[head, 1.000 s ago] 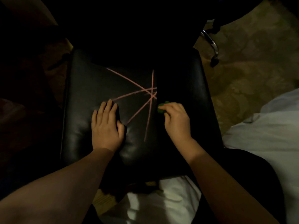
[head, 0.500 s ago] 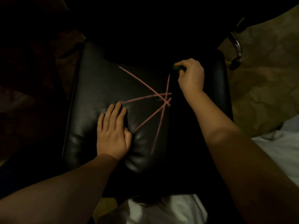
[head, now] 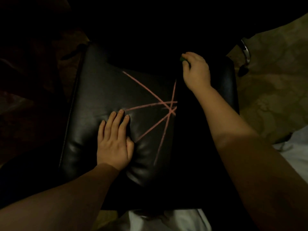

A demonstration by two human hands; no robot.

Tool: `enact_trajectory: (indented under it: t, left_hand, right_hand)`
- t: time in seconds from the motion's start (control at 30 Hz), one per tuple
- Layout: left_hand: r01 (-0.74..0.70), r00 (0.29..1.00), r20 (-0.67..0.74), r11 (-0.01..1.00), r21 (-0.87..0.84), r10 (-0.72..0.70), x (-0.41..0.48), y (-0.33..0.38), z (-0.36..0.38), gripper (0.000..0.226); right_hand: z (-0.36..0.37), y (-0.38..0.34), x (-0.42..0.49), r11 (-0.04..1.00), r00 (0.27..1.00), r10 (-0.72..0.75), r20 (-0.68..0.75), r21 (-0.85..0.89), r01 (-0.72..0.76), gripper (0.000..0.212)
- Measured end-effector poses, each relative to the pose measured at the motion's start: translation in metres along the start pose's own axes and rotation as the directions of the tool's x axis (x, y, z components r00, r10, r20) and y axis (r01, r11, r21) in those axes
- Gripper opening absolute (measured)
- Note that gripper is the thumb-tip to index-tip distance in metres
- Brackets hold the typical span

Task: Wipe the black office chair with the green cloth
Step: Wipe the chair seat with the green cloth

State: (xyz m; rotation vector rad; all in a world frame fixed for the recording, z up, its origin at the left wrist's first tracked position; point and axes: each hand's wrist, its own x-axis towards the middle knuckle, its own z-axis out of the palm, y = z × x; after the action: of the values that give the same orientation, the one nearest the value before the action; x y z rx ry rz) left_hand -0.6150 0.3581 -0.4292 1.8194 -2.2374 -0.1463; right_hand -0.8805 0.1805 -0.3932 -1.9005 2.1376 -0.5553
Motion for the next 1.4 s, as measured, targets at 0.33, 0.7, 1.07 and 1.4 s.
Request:
enact_trajectory:
  t: [0.33, 0.7, 1.07, 1.4]
  left_hand:
    - [-0.009, 1.0, -0.008, 1.0, 0.002, 0.009, 0.001, -0.002, 0.002, 0.062]
    - [-0.02, 0.999, -0.032, 1.0, -0.009, 0.02, 0.001, -0.003, 0.003, 0.061]
    - [-0.03, 0.999, -0.034, 0.999, -0.042, 0.028, 0.002, -0.002, -0.003, 0.061]
    - [-0.038, 0.999, -0.037, 0.995, -0.094, 0.034, 0.002, -0.002, -0.005, 0.059]
  right_hand:
    - [-0.002, -0.006, -0.026, 0.998, 0.997, 0.025, -0.068, 0.06, -0.021, 0.029]
    - [-0.006, -0.018, -0.098, 0.993, 0.996, 0.061, -0.07, 0.109, -0.053, 0.025]
    - [-0.015, -0.038, -0.212, 0.984, 0.998, 0.044, -0.051, 0.176, -0.034, 0.025]
    - [-0.018, -0.049, -0.289, 0.98, 0.999, 0.013, -0.049, 0.199, -0.003, 0.026]
